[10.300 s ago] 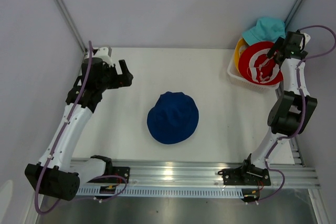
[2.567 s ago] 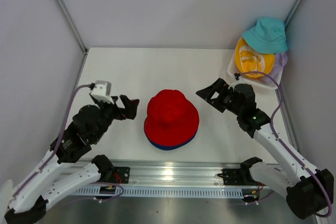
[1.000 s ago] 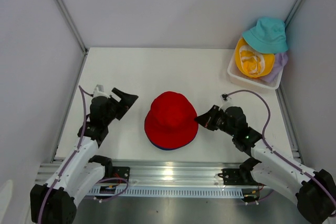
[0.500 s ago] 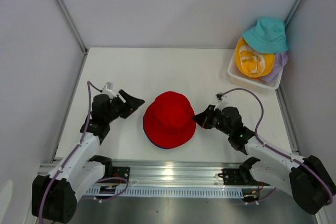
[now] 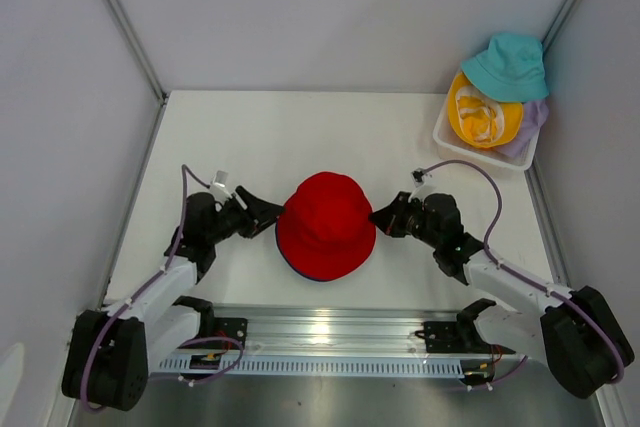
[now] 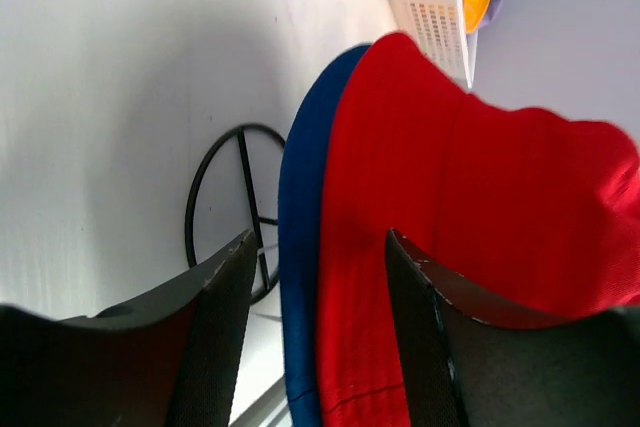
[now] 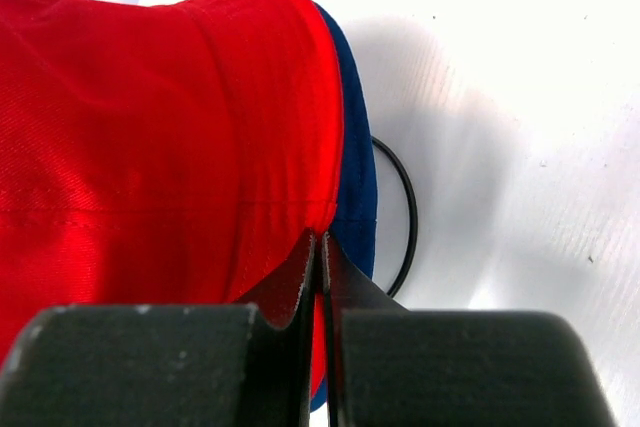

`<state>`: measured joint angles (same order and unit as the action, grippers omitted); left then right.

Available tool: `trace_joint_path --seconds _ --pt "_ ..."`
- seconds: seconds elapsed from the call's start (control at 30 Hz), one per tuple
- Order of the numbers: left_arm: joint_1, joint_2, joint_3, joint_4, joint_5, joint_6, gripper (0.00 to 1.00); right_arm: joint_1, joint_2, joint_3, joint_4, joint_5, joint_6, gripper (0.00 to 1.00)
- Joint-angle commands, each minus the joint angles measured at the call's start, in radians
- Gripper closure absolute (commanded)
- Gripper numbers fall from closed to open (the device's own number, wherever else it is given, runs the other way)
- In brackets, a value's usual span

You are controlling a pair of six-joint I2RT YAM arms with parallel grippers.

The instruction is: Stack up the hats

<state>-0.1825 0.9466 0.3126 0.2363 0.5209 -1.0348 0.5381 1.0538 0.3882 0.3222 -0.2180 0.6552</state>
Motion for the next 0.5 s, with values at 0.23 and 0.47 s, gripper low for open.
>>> trace_joint_path --seconds 0.23,0.47 --pt "0.009 0.004 -0.006 0.141 0.059 -0.028 0.45 -0.012 0.063 0.043 0.071 -0.044 -0.017 1.0" --pt "0.009 -0.113 0.051 -0.08 -0.106 0.094 0.45 -0.013 0.067 0.057 0.055 -0.043 -0.025 1.0"
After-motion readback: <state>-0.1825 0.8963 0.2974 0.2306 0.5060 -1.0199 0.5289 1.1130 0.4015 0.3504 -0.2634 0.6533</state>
